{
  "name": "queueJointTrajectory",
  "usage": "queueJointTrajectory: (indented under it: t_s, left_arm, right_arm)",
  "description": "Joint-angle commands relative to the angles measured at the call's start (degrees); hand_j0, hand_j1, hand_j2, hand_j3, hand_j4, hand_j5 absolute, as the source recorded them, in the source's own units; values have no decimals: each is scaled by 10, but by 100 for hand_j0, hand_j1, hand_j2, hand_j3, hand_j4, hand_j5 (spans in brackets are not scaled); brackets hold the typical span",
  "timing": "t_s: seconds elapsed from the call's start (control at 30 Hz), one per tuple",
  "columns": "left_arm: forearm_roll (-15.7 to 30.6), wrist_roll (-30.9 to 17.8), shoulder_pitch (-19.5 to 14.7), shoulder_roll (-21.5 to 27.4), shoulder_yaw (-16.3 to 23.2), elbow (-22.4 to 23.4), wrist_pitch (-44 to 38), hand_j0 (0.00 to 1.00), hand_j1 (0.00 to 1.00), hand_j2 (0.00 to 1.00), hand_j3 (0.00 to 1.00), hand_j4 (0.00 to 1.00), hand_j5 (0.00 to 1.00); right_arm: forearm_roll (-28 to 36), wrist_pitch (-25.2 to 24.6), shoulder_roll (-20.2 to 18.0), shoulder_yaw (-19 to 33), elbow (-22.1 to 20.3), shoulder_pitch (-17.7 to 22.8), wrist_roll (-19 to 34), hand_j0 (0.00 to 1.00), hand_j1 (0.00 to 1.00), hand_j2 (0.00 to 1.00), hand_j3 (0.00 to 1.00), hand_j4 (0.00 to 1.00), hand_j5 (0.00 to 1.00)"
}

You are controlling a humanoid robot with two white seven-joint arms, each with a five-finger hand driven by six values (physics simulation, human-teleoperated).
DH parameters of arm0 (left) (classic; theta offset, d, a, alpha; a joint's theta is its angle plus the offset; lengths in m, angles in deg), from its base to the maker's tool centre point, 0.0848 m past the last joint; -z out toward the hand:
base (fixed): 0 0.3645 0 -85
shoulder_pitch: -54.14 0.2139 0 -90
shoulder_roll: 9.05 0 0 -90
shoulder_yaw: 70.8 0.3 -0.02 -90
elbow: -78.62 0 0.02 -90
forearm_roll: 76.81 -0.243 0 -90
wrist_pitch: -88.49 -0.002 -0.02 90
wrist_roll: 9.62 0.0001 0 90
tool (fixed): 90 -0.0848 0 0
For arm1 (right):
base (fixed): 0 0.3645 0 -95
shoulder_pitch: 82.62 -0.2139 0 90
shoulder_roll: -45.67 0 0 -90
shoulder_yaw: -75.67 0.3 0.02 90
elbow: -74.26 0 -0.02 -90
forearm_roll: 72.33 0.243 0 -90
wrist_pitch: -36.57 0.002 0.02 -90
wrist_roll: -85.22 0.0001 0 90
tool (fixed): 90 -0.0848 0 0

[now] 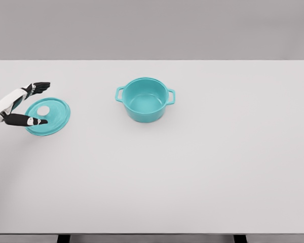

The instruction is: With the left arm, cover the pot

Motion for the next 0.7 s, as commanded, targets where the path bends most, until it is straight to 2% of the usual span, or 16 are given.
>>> queueJointTrajectory:
  t_s: [0.0, 0.33, 0.67]
  left_arm:
    - [4, 0, 1, 0, 0, 1, -1, 94, 94, 94, 94, 94, 94]
    - [10, 0, -5, -6, 0, 8, -18, 93, 93, 93, 93, 93, 93]
    - [3, -1, -14, -38, 0, 62, -23, 93, 93, 93, 93, 93, 93]
  right_arm:
    - [0, 0, 0, 0, 0, 0, 0, 100, 100, 100, 100, 100, 100]
    - [0, 0, 0, 0, 0, 0, 0, 100, 100, 100, 100, 100, 100]
    - [0, 0, 0, 0, 0, 0, 0, 100, 100, 100, 100, 100, 100]
